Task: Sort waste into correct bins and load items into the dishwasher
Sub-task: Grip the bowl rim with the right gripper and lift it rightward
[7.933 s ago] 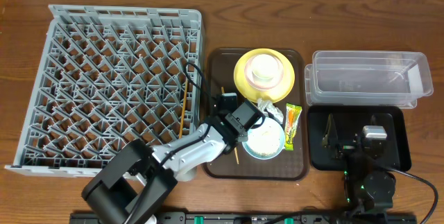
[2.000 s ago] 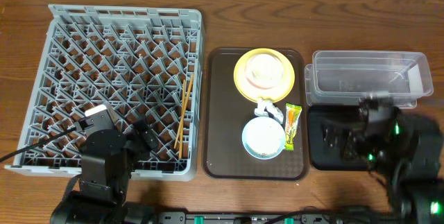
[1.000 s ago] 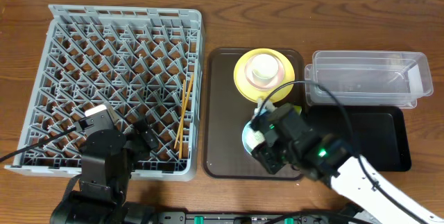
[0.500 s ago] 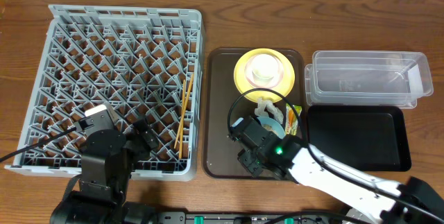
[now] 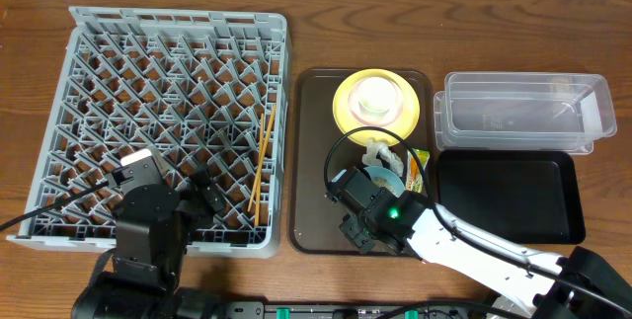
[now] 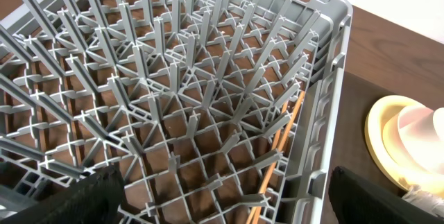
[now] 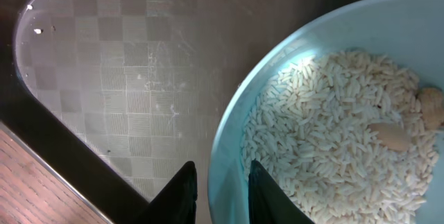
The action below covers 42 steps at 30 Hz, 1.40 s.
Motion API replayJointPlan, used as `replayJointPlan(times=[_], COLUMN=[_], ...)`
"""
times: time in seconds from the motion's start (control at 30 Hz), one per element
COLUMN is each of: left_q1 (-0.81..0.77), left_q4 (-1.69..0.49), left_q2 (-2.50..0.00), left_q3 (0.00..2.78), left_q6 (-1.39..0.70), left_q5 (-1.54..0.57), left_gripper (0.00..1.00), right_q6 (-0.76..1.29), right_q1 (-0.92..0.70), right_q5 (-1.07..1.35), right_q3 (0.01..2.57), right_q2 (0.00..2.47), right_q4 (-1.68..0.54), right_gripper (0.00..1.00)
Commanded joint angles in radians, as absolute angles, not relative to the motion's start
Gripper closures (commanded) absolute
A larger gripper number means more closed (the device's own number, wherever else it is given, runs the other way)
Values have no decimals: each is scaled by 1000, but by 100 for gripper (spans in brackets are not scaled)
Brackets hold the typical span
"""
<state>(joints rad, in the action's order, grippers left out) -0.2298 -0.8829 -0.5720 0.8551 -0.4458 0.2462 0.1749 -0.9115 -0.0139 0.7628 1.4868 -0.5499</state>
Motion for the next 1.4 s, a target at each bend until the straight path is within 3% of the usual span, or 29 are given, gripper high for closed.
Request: replayJointPlan(times=[0.0, 0.37, 0.53, 0.57, 0.83, 1.37], left_q1=[-224, -224, -224, -224, -224, -224], left_q4=[-883, -883, -883, -883, -883, -883], left_q2=[-570, -569, -570, -569, -569, -570], left_q3=[863, 863, 863, 863, 863, 863], left_q6=[-447, -447, -447, -447, -447, -447], left_q5=[259, 259, 259, 259, 259, 259], left_gripper=[5, 5, 5, 5, 5, 5], right_q6=[179, 179, 179, 179, 179, 179], right_q1=[-923, -933, -933, -933, -933, -926], right_q5=[16, 23, 28, 28, 46, 68], right_q3=[764, 751, 751, 751, 768, 1156], right_q2=[1489, 1498, 1498, 1498, 1497, 1496], right_q4=[-553, -546, -546, -546, -558, -898], right_gripper=[78, 80, 89, 99, 99, 99])
